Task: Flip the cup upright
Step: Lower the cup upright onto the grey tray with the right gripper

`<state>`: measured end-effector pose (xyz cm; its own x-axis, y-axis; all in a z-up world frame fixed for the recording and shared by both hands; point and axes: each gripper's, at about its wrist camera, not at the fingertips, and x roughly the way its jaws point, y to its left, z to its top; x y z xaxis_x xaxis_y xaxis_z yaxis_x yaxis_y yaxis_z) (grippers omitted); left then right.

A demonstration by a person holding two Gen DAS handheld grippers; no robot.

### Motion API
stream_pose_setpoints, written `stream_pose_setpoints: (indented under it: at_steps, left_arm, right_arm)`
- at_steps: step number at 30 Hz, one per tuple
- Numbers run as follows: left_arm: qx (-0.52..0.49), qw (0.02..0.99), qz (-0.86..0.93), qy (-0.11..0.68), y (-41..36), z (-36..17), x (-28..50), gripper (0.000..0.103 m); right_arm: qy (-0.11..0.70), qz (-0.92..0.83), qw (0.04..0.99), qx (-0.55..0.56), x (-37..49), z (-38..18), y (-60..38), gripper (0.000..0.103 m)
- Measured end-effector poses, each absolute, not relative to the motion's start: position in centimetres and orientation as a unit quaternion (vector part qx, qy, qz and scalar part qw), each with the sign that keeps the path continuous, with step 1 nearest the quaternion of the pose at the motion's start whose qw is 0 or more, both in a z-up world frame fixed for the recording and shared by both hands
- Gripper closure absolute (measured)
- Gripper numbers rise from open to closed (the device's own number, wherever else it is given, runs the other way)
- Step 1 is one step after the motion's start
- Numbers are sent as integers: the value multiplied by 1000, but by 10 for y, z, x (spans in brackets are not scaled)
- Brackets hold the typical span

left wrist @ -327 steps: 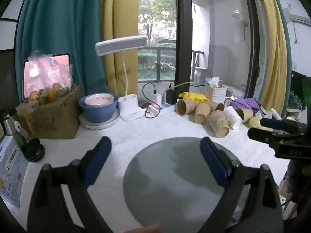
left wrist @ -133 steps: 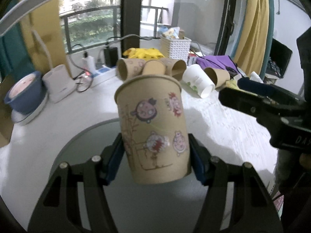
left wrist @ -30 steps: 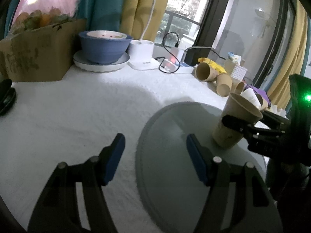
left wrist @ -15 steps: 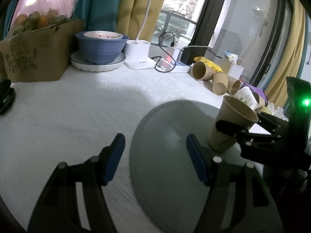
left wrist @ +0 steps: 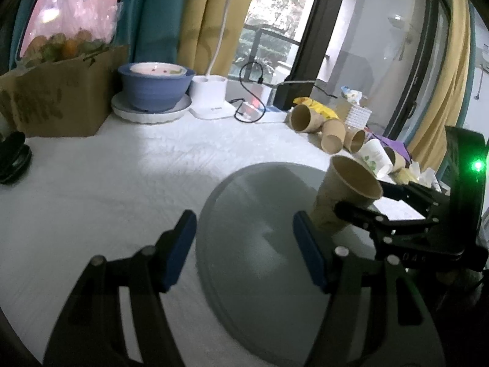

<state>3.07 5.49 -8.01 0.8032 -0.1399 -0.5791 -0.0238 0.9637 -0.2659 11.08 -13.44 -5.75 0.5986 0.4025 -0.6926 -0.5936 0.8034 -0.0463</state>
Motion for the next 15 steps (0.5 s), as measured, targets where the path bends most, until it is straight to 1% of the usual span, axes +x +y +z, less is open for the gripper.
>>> stream_pose_setpoints:
  at_steps: [15]
  left_arm:
    - [-117,953,-43,277,39,-58,-7,35]
  right_arm:
    - [324,271,897,-131,71,-36,-152,22]
